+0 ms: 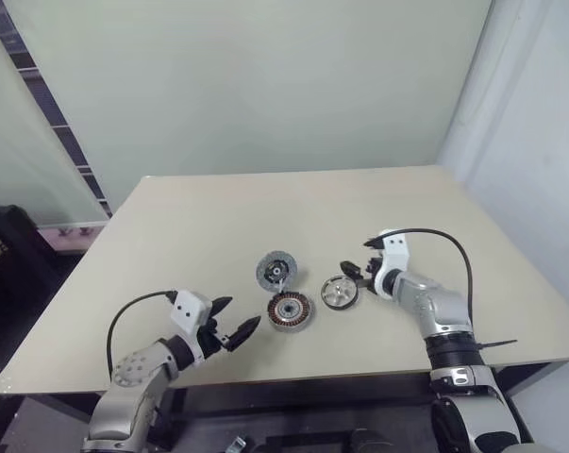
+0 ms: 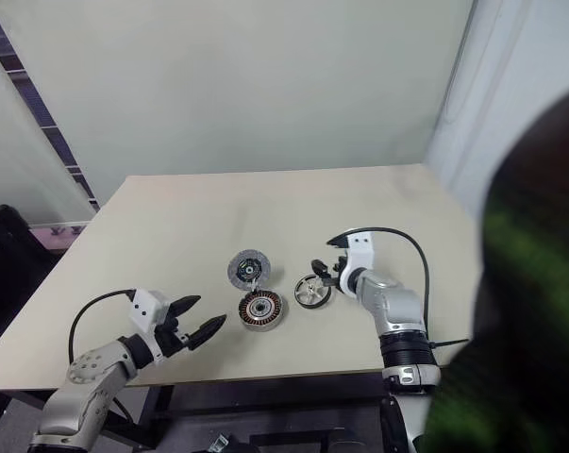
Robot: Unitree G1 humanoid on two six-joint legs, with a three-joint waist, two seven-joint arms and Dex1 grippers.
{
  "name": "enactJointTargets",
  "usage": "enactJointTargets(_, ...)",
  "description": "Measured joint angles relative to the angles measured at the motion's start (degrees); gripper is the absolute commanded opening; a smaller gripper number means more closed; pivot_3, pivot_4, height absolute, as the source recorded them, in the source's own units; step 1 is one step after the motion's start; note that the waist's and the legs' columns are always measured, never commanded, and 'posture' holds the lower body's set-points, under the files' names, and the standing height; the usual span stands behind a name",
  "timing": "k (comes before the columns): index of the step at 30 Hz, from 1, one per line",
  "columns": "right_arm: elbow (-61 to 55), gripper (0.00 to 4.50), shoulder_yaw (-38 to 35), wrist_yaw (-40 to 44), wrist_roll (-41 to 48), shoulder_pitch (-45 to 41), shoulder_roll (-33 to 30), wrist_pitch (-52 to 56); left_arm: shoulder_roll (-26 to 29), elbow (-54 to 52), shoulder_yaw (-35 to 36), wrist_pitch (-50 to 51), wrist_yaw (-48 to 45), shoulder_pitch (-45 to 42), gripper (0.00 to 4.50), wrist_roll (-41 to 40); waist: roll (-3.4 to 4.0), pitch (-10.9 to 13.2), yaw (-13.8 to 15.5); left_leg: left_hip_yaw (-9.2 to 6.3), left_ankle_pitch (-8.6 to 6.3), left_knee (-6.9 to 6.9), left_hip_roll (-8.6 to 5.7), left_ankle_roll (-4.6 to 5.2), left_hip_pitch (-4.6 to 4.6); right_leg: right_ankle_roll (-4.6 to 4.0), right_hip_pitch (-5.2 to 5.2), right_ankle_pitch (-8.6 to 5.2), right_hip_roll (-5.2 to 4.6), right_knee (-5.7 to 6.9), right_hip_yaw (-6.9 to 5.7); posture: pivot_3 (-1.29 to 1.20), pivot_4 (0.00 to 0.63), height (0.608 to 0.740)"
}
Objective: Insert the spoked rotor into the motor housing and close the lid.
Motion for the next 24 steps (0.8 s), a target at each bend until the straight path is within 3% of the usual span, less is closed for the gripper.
enactJointTargets(9,4.53,4.48,-9.01,-3.99,8.13,-1.66,2.66,9.23,-0.49,0.56,-0.95,-0.15,-0.59,-0.99,4.5,0.18,0.03,0.0,-0.07,0.05,0.0,0.0,0.05,0.02,0.02,-0.04,0.0,0.03,0.05,0.0,0.02,0.0,0.0,0.74)
enactJointTargets(17,6.4,4.48,-11.1,-5.59,11.04,-1.74,3.97,11.41,-0.49,0.57,-0.95,-0.16,-0.61,-0.86,4.5,0.19,0.04,0.0,-0.05,0.06,0.0,0.0,0.03,0.02,0.01,-0.04,0.0,0.03,0.05,-0.01,0.06,0.0,0.0,0.74)
enactJointTargets(20,6.57,3.92,-11.48,-6.07,11.5,-1.74,3.97,11.74,-0.49,0.57,-0.94,-0.16,-0.6,-0.73,4.5,0.19,0.04,0.0,-0.06,0.06,0.0,0.0,0.03,0.02,0.01,-0.04,0.0,0.03,0.05,-0.01,0.06,0.0,0.0,0.74)
enactJointTargets(24,6.58,2.56,-11.88,-6.8,12.01,-1.74,3.99,12.27,-0.49,0.57,-0.94,-0.16,-0.6,-0.63,4.5,0.2,0.04,0.0,-0.06,0.06,0.0,0.0,0.03,0.02,0.01,-0.04,0.0,0.03,0.05,-0.01,0.06,0.0,0.0,0.74)
